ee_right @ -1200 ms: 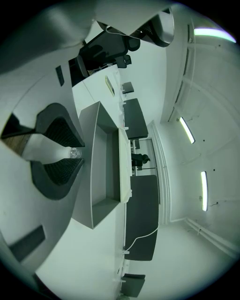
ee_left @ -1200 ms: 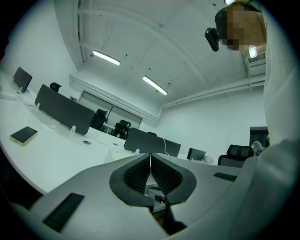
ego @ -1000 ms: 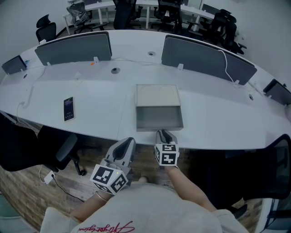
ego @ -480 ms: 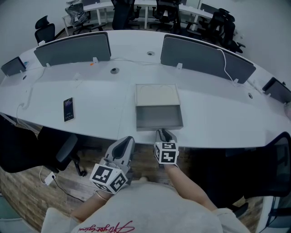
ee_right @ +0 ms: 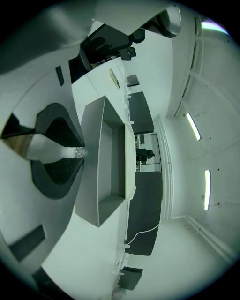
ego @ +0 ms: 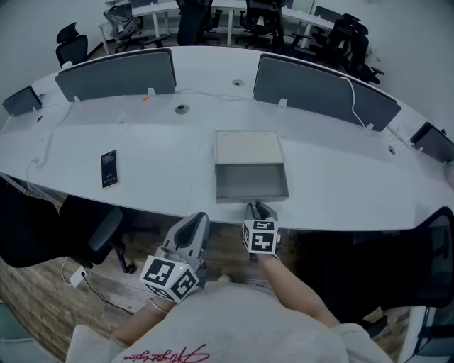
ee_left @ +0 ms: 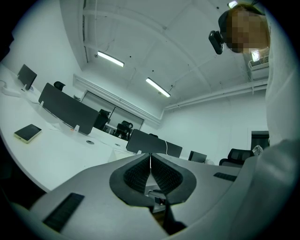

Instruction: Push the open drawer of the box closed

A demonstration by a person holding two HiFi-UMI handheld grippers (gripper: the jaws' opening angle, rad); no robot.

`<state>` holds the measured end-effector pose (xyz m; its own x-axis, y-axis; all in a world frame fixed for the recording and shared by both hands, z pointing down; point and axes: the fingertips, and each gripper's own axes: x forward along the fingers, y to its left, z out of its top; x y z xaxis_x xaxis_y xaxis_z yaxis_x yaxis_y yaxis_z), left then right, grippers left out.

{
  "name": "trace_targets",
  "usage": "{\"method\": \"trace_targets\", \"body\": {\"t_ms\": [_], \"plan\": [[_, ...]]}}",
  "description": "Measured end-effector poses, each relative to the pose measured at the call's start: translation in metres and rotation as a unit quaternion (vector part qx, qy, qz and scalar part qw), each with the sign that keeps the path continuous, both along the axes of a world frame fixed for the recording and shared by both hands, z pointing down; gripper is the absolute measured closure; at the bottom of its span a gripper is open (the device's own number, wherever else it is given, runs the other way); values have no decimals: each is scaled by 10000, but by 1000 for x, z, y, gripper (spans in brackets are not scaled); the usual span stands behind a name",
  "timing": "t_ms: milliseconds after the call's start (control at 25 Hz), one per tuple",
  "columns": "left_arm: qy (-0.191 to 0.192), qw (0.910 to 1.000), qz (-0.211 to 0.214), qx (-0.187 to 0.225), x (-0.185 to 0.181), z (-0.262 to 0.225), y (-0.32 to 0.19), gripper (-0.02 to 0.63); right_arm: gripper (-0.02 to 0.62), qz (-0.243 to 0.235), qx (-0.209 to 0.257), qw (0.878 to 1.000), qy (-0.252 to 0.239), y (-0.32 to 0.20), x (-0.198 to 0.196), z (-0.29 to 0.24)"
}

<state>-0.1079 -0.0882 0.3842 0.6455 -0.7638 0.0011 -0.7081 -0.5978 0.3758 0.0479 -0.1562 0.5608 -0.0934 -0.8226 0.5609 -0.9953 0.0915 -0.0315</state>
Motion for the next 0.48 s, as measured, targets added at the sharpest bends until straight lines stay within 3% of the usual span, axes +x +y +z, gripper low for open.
{"method": "trace_targets", "body": {"t_ms": [480], "plan": [[58, 10000, 0, -77, -3, 5, 1, 588, 523, 56, 16, 10000, -7, 0, 2, -2]]}}
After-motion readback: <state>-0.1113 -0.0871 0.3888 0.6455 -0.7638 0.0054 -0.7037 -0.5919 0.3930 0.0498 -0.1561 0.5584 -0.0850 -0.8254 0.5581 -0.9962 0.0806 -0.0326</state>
